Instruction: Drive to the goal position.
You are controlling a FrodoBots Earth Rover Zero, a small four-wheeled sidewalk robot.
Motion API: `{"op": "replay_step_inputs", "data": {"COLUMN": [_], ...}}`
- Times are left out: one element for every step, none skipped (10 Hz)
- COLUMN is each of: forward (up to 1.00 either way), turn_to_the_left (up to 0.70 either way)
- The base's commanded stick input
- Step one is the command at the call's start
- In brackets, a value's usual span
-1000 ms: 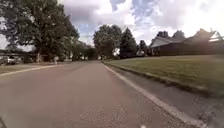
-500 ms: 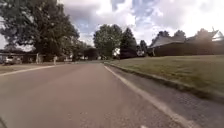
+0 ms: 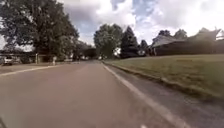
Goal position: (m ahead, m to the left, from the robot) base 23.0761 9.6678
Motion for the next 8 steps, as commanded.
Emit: {"op": "replay_step_inputs", "data": {"forward": [1.00, 1.00, 1.00, 1.00, 1.00, 1.00, 1.00, 1.00], "turn_to_the_left": [0.00, 0.00, 0.00, 0.00, 0.00, 0.00, 0.00, 0.00]}}
